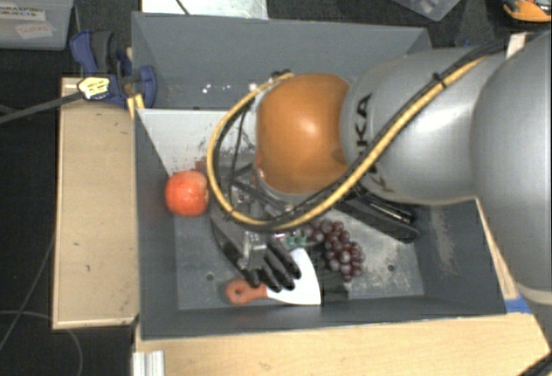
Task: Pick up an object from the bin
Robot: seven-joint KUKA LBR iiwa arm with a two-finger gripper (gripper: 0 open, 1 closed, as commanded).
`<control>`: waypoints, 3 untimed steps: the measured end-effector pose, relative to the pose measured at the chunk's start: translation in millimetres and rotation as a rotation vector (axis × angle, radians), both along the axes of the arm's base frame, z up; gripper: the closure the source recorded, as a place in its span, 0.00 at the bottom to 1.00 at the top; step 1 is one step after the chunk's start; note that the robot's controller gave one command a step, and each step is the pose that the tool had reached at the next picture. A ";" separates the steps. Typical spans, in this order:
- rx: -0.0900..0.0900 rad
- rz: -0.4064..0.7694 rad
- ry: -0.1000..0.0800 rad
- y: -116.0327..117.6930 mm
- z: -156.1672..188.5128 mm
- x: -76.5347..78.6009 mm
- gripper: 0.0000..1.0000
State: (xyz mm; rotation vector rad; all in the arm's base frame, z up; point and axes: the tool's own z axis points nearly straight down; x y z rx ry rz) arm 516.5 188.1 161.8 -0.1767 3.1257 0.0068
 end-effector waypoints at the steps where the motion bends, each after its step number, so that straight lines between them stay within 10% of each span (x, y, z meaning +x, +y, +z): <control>1: -0.006 -0.483 0.018 -33.0 -63.4 15.1 0.00; 2: 0.007 -0.200 -0.002 -59.0 -90.5 45.9 0.00; 3: 0.000 -0.520 0.012 -54.1 -90.3 21.9 1.00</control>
Offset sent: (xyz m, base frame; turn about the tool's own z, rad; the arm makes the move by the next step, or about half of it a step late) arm 0.0452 -0.0600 -0.0918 0.1987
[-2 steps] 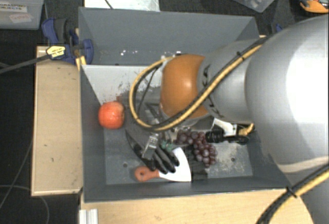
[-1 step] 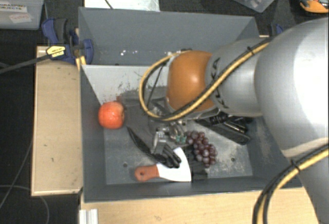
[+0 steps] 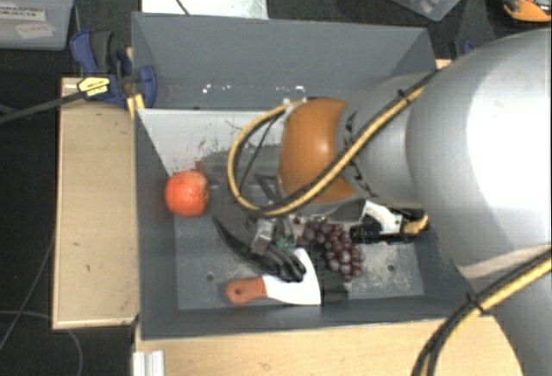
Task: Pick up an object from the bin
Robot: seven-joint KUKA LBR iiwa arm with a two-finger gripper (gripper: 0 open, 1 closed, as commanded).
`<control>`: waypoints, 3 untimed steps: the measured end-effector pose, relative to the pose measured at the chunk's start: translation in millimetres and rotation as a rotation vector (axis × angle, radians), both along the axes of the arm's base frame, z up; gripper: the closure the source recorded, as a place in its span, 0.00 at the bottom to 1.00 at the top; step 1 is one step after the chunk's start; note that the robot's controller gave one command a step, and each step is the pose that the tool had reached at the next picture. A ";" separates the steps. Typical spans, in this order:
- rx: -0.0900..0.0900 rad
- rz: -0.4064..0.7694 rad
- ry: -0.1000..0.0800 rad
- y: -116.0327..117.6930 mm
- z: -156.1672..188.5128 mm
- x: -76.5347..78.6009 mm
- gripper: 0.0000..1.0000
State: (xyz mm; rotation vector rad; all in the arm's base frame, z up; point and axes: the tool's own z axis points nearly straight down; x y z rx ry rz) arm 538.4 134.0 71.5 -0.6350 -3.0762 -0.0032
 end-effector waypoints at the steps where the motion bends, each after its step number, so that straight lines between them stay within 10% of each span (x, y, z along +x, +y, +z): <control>1: 0.000 0.000 0.000 0.0 0.0 0.0 1.00; 3: -0.001 -0.002 0.008 -0.7 24.5 -2.6 1.00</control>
Offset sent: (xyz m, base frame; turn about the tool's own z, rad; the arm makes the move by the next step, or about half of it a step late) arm 0.0001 -0.0002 0.0119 -0.0003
